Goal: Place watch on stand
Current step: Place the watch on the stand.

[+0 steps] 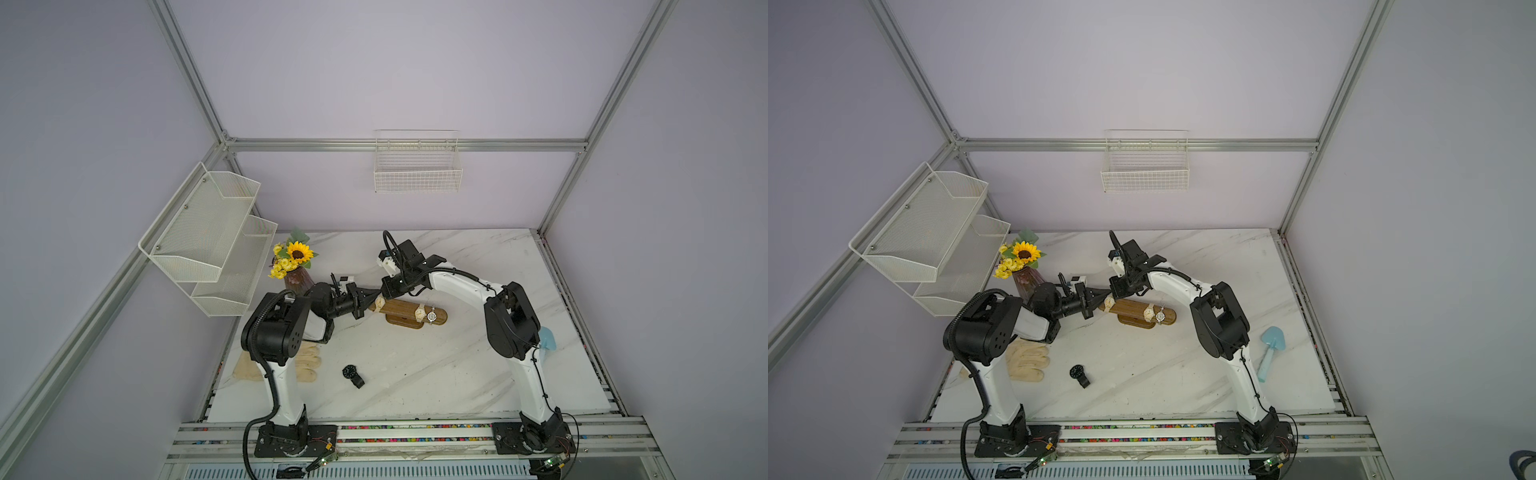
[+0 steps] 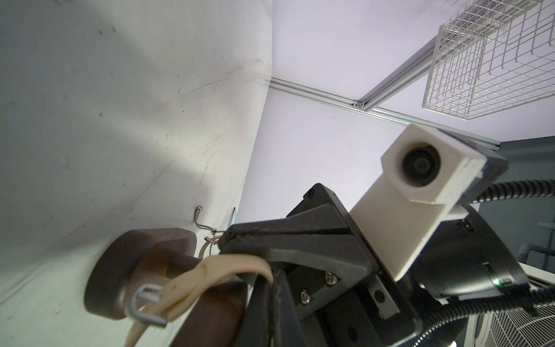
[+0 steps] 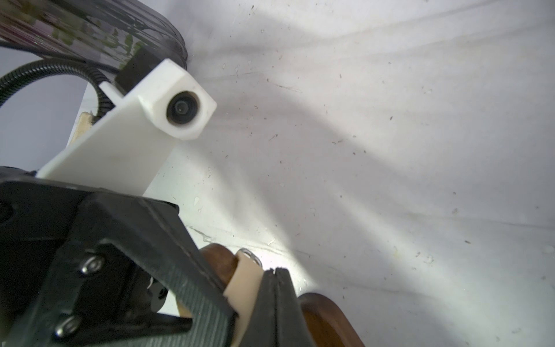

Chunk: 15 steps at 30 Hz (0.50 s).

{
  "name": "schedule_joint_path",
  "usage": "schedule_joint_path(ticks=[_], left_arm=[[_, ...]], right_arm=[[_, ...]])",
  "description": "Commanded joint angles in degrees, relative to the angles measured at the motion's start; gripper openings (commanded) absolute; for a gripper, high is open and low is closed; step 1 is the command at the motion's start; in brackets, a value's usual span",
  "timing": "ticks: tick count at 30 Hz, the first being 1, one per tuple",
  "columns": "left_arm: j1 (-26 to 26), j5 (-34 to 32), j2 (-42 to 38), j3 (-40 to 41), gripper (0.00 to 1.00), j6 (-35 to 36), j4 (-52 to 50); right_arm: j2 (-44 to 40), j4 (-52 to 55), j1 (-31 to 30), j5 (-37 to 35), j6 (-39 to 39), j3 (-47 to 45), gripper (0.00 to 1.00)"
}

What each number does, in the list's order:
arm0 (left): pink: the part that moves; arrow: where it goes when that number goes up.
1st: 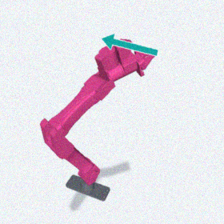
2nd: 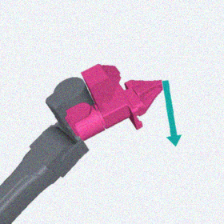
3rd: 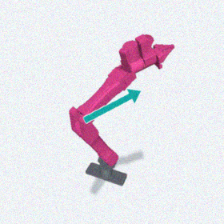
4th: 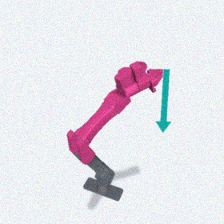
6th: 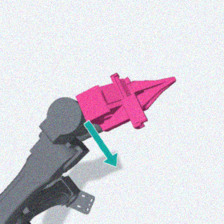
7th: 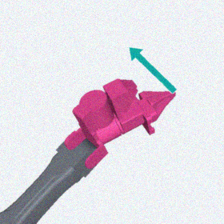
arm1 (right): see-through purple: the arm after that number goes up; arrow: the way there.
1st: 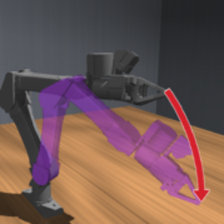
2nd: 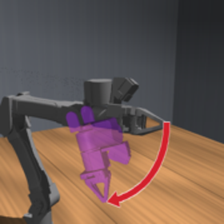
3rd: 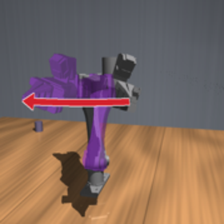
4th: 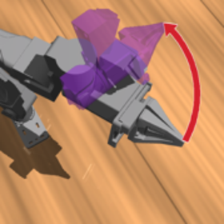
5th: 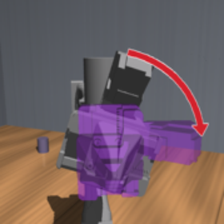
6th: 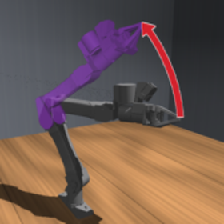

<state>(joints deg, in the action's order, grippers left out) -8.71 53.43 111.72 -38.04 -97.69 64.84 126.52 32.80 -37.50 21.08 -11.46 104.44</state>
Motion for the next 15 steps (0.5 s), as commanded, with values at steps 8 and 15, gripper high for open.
schedule_joint_path(ticks=[8, 15], left_arm=[[-0.74, 0.41, -4.79, -0.10, 0.50, 6.12, -12.07], [-0.65, -0.02, -9.71, -2.21, 0.51, 11.50, -22.16]], right_arm=[[-3.02, 0.56, -0.56, 0.36, 0.88, -0.87, 0.00], [-3.72, 0.30, -0.49, 0.36, 0.84, -1.68, 0.00]])
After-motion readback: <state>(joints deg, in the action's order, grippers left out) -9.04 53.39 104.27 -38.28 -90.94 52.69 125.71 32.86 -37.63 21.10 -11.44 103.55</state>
